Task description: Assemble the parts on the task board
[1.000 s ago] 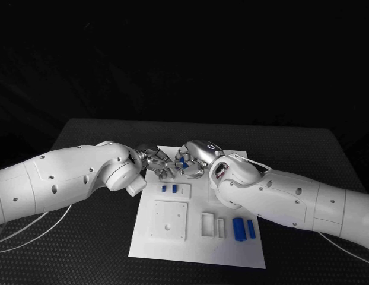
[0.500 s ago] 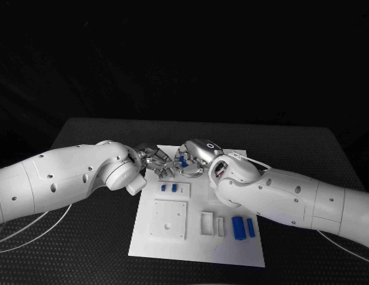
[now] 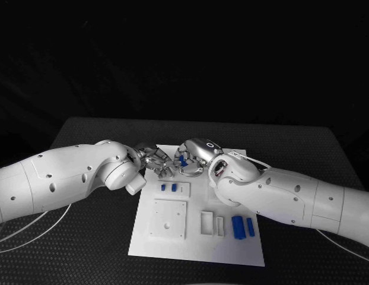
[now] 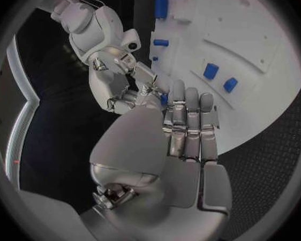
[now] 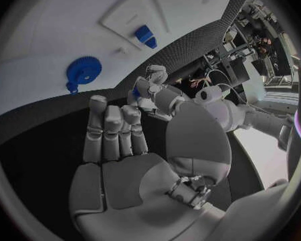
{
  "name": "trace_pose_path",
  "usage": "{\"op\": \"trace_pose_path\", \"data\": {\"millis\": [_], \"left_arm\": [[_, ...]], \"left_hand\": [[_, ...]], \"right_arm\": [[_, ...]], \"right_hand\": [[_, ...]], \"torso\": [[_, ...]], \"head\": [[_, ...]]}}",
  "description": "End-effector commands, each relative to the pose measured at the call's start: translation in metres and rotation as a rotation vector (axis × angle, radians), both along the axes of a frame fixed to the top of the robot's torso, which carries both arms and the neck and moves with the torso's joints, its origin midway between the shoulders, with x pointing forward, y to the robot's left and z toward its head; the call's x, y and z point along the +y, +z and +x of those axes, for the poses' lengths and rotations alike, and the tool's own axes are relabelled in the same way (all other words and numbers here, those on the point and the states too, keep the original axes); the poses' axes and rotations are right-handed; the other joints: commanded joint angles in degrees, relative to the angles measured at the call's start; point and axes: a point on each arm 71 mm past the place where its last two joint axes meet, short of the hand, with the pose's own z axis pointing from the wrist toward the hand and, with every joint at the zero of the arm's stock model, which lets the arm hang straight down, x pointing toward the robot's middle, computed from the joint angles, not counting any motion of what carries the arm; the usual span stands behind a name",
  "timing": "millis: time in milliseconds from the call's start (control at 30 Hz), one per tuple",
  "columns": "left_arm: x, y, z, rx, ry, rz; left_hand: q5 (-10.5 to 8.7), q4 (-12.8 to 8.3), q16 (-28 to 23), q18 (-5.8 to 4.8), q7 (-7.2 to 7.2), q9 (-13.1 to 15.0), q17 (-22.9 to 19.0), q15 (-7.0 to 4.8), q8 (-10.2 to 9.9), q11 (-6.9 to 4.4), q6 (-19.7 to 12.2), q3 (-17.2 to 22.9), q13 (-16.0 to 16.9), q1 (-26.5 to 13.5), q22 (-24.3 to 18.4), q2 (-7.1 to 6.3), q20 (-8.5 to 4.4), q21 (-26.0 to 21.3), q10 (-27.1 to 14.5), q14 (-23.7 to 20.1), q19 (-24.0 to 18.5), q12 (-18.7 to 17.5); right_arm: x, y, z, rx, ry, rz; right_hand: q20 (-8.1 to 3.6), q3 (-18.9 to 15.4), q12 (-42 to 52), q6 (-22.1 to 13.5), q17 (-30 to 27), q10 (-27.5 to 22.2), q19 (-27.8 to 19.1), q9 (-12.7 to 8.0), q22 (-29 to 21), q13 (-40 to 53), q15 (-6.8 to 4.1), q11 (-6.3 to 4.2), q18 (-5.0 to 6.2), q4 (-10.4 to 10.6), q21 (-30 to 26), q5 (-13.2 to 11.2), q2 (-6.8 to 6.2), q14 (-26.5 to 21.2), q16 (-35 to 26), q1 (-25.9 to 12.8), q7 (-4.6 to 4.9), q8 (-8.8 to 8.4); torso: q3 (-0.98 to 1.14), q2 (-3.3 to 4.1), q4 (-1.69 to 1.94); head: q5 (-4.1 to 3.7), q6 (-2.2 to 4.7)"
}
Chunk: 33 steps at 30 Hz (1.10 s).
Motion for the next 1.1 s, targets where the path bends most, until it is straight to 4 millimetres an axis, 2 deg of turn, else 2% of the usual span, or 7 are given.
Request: {"op": "trace_pose_path", "data": {"millis": [33, 267, 467, 1100], "left_arm": [[-0.0008, 0.0034, 0.0015, -0.013, -0.001, -0.023], [0.0002, 0.0033, 0.0017, -0.010, 0.002, -0.029], [0.0016, 0.0032, 0.0023, -0.009, 0.002, -0.029], [0.0039, 0.0030, 0.0046, -0.023, -0.012, -0.009]], "left_hand": [[-0.41, -3.7, -0.1, 0.39, -0.37, 1.5, 0.1, 0.04, 0.7, -0.06, 0.9, 4.0, 0.1, 0.2, 1.3, 0.49, -0.17, -0.1, 0.3, 0.2, -0.3, -0.2], [-0.31, -3.8, -0.2, 0.36, -0.38, 1.6, 0.1, 0.07, 0.7, -0.06, 0.9, 4.1, 0.1, 0.2, 1.3, 0.70, -0.15, -0.1, 0.3, 0.1, -0.5, -0.2], [0.04, -3.8, -0.1, 0.33, -0.43, 1.7, 0.2, 0.11, 0.8, -0.09, 1.0, 4.1, 0.1, 0.1, 1.4, 0.98, -0.12, -0.1, 0.3, -0.1, -0.7, -0.1], [0.20, -4.0, -0.1, 0.32, -0.44, 1.9, 0.2, 0.14, 0.8, -0.11, 0.9, 4.0, 0.2, 0.2, 1.4, 1.15, -0.10, 0.0, 0.3, -0.2, -0.9, -0.1]], "right_arm": [[0.0004, -0.0031, -0.0007, 0.021, 0.013, -0.006], [-0.0003, -0.0034, 0.0001, 0.026, 0.010, -0.001], [-0.0014, -0.0038, 0.0011, 0.027, 0.005, 0.003], [-0.0067, -0.0051, 0.0045, 0.025, -0.011, 0.000]], "right_hand": [[0.29, -0.6, -0.5, -0.4, -0.1, -0.5, -0.6, -0.1, 0.6, -0.1, 0.09, 0.39, 0.46, 0.0, -0.3, -0.3, -0.54, -0.5, -0.5, 0.0, 0.36, -0.36], [0.96, -1.4, -1.3, -2.6, -0.4, -1.9, -1.8, -0.4, 0.5, -0.4, 0.75, 1.15, 0.46, -0.2, -1.2, -1.0, -1.16, -1.7, -1.3, 0.4, 1.16, -1.48], [1.98, -2.1, -2.2, -6.0, -0.8, -3.9, -3.6, -1.3, 0.5, -0.8, 2.01, 2.48, 0.46, -0.7, -2.3, -0.8, -1.87, -3.5, -2.1, 1.0, 2.53, -3.30], [2.45, -2.4, -2.3, -6.7, -1.0, -4.5, -4.2, -1.5, 0.6, -1.2, 2.39, 2.82, 0.46, -0.9, -2.7, -0.6, -2.03, -4.1, -2.3, 1.4, 2.85, -3.53]], "torso": [[0.02, -0.02, 0.02], [0.04, -0.02, 0.04], [0.03, -0.02, 0.02], [0.05, -0.02, 0.03]], "head": [[-0.02, 0.00], [-0.06, -0.06], [-0.08, -0.03], [-0.01, -0.01]]}}
